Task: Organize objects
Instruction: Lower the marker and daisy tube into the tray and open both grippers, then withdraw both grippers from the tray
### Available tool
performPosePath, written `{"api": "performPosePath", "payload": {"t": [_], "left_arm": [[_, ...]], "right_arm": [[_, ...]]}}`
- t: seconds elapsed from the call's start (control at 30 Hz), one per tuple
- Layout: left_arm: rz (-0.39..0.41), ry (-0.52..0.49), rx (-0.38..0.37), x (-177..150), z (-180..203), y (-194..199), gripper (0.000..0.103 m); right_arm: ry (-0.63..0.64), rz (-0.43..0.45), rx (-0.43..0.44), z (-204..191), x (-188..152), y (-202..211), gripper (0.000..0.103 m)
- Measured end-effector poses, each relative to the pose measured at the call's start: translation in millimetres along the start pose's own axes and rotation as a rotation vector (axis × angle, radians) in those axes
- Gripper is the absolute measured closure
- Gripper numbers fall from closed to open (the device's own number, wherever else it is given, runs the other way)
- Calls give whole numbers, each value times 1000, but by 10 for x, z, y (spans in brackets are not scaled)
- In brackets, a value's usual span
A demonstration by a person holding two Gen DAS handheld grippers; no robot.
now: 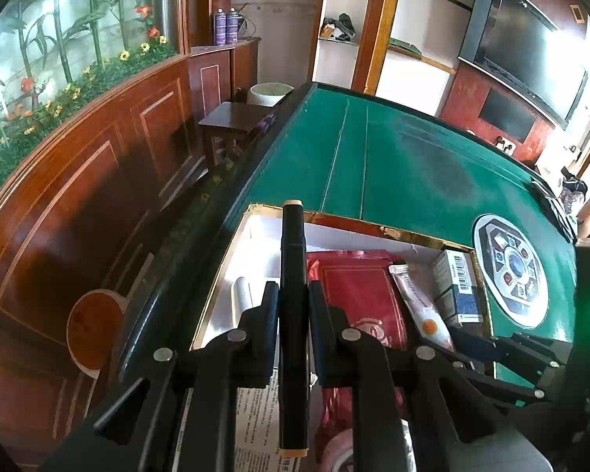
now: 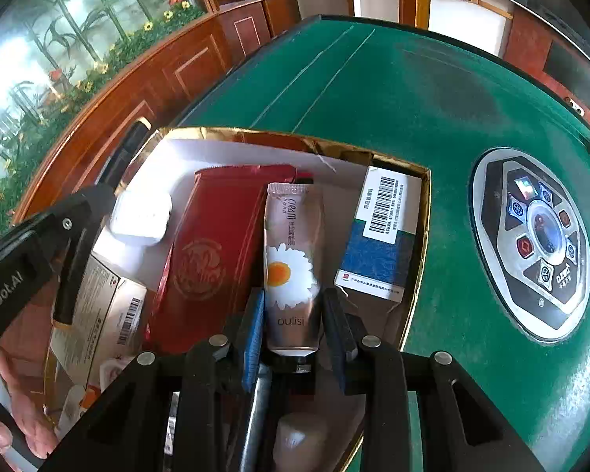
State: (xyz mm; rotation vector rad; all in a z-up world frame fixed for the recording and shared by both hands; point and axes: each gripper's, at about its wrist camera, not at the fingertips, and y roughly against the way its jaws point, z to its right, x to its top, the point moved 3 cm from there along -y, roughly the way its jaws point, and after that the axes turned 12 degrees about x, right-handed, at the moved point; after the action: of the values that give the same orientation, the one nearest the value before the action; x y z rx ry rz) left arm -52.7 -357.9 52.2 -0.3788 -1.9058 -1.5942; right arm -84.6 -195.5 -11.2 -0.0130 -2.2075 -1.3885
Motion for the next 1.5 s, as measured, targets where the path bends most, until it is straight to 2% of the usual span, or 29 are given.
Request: {"api": "performPosePath", "payload": {"t": [0.17,0.23,0.3,0.4,0.47,0.5,0.63,0.77,0.87,0.93,1.07,1.13,1.27,1.5], "left_arm": [[-18,-3,20,-8,66,-74,89],[-20,-5,24,5,87,-89,89],[-15,-7,33,-2,109,-89,89],[3,-19,54,0,141,-62,89],[18,-26,75,-8,152,-40,88],[24,-29,81,-8,158,-29,84],[70,-39,111,-18,180,54,53],[118,-47,137,-66,188,177,40],[162,-60,166,-106,197,295,28],[197,-66,193,-152,200,401,15],[238,-29,214,-262,144,609,8],[263,2,198,-325,100,741,1],[295,66,134,-453,6,978,0],[227,127,6,-712,0,1149,0]], "right_arm": [[17,-1,-2,-21,-42,31,69],[39,15,-17,-68,-82,106,58],[73,49,-24,-138,-122,222,37],[121,101,-45,-245,-201,385,27],[144,124,-54,-293,-263,464,24],[154,135,-58,-318,-299,503,22],[180,162,-68,-365,-438,607,20],[193,172,-78,-387,-538,661,19],[192,176,-74,-374,-608,692,18],[196,184,-77,-365,-648,724,18],[213,214,-98,-365,-784,855,18],[216,227,-104,-358,-890,939,18],[230,255,-101,-413,-1166,1090,13],[361,279,-201,-598,-1543,1114,8]]}}
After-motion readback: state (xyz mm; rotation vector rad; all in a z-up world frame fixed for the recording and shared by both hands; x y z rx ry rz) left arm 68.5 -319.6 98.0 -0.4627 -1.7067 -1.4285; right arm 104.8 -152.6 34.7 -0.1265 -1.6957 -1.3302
